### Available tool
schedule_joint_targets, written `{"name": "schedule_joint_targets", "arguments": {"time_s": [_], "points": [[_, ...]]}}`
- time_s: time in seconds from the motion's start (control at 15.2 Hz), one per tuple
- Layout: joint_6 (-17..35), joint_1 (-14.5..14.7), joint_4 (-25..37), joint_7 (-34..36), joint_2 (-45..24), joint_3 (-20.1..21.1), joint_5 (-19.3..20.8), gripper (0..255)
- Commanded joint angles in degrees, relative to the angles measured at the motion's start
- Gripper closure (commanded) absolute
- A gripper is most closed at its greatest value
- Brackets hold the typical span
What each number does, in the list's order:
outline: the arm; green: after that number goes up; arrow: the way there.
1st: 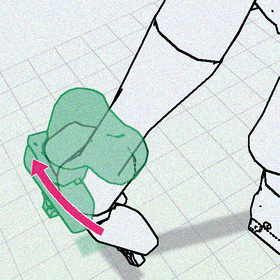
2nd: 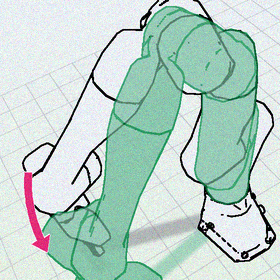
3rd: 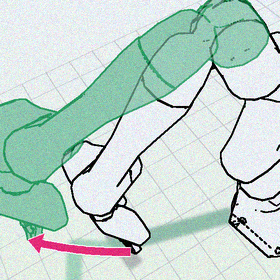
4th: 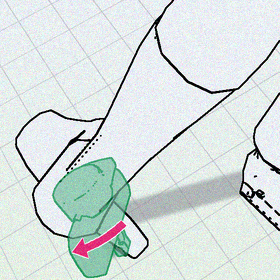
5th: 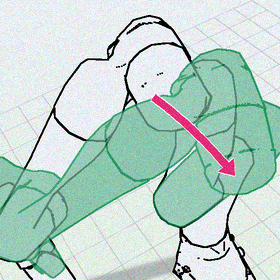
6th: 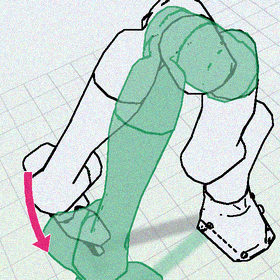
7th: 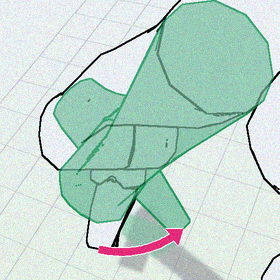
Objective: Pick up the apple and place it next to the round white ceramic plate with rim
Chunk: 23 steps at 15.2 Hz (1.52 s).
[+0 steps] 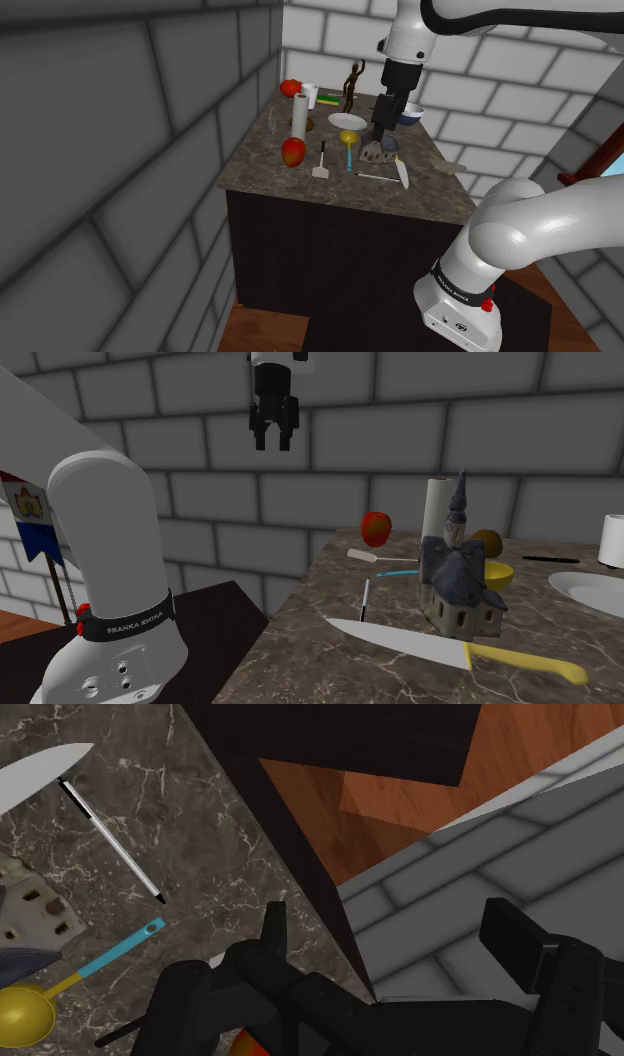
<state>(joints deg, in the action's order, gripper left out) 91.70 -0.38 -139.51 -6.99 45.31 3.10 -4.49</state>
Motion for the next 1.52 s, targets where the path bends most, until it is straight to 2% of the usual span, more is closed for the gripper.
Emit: {"name": "schedule_joint_targets", "arguments": {"time_s": [0.0,0.73,1.12,1.45], "points": [[0.0,0.0,0.0,0.0,0.0,0.0,0.0,0],[15.1,-1.3,9.8,-3.0,-23.8,-1.4,1.0,0],[19.7,-1.7,19.0,-4.3,-37.0,-2.0,1.0,0],[21.6,-2.0,28.7,-5.3,-48.0,-2.3,0.9,0]]}}
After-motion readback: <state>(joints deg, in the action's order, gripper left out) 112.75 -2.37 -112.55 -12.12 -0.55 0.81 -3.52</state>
